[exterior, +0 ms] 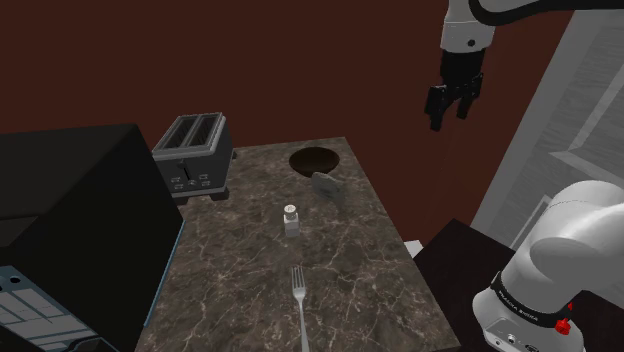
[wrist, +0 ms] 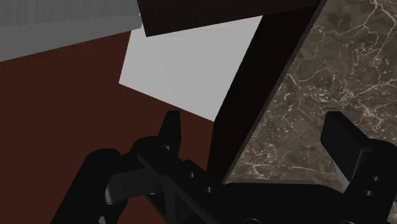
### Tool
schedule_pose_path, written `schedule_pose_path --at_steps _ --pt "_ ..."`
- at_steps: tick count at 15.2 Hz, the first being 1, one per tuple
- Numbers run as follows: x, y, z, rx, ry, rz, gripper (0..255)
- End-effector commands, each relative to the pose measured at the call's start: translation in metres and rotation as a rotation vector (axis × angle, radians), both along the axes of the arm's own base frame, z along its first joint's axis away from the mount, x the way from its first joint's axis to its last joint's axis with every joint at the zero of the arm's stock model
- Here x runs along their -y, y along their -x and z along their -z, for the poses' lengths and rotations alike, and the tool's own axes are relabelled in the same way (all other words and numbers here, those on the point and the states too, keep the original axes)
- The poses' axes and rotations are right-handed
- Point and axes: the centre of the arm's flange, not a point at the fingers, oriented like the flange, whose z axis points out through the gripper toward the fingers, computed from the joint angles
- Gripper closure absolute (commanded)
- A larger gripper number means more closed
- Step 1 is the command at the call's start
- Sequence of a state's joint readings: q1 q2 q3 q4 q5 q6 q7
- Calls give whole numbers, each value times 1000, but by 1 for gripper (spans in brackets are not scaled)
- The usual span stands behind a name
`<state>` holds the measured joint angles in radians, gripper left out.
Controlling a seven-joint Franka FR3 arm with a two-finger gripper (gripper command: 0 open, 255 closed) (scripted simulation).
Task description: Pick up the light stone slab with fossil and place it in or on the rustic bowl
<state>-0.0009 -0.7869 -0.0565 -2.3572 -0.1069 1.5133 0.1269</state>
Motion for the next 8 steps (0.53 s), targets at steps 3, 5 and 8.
schedule_pose_path --at_steps 3,5,8 --pt "-8 -19 15 5 -5 -28 0" --pt "-17 -38 30 9 -11 -57 0" --pt "-31 -65 52 16 -19 -99 0"
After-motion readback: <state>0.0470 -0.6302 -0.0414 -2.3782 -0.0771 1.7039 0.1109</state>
